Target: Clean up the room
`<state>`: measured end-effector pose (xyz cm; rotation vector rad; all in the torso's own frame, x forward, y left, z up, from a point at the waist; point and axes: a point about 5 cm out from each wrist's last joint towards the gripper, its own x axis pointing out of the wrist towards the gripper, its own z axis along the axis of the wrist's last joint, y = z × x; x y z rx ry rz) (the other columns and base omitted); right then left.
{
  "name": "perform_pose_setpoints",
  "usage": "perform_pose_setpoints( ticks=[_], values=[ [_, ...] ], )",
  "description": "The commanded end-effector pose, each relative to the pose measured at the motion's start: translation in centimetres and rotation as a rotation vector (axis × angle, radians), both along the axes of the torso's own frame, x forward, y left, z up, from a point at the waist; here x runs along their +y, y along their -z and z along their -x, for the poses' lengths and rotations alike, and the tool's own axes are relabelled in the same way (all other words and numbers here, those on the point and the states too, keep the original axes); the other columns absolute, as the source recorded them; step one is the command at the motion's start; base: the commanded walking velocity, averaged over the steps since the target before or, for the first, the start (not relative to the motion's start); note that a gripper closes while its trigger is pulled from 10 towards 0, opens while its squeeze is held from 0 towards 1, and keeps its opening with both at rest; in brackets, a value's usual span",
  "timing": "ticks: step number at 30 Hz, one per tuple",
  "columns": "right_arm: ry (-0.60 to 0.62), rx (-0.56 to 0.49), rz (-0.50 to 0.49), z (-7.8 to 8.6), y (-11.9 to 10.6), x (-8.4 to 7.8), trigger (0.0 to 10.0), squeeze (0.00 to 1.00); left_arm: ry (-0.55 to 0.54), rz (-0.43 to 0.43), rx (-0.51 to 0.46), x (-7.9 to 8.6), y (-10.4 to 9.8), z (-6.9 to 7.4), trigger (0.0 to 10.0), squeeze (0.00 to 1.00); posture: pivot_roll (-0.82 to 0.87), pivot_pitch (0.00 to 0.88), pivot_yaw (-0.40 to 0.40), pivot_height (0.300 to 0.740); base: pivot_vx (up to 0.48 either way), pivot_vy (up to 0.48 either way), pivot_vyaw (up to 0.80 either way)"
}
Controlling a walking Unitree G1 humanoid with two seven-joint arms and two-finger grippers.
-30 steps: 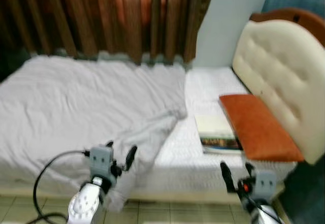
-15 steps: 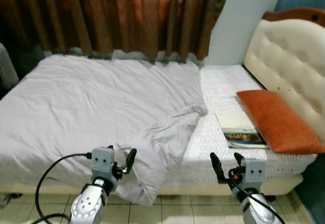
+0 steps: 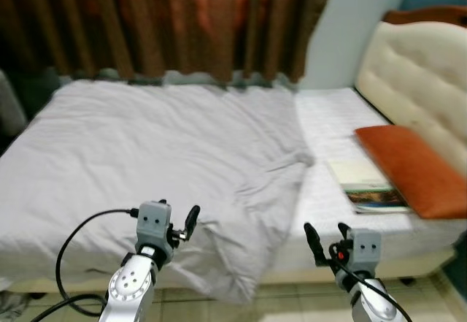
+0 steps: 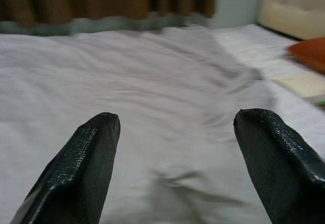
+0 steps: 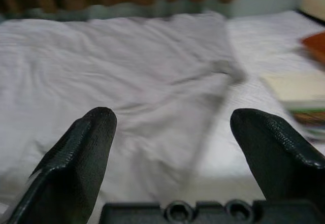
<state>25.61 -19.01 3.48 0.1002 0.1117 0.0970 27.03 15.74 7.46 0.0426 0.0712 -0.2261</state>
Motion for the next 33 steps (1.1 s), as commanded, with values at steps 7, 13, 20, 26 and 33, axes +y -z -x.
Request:
perform_pose_setpoints(
  ticks=[7,13,20,26,33],
  values=[
    [-0.016,0.007,-0.002,-0.15,0.16,0.52,10.0,0.00,-0.008,-0.031,0.022,0.55,0.21,-0.11,10.0,0.00,0.03,0.001,-0.064,0.740,0.339,0.340,-0.80],
    [-0.018,0.015,-0.006,0.04,0.34,0.53,10.0,0.00,0.002,-0.043,0.031,0.44,0.33,-0.15,10.0,0.00,0.03,0.004,-0.063,0.740,0.348,0.331,-0.79],
    [-0.030,0.014,-0.012,0.18,0.42,0.67,10.0,0.00,0.011,-0.103,0.077,-0.08,1.10,-0.42,10.0,0.00,0.03,0.009,-0.062,0.740,0.149,0.141,-0.68],
    [-0.026,0.014,-0.008,0.14,0.41,0.61,10.0,0.00,0.015,-0.090,0.057,-0.09,0.82,-0.57,10.0,0.00,0.02,0.008,-0.061,0.740,0.071,0.000,0.00],
    [-0.033,0.018,-0.004,0.12,0.45,0.55,10.0,0.00,-0.003,-0.050,0.066,0.04,0.91,-0.65,10.0,0.00,0.02,0.004,-0.063,0.740,0.429,0.000,0.00]
  ],
)
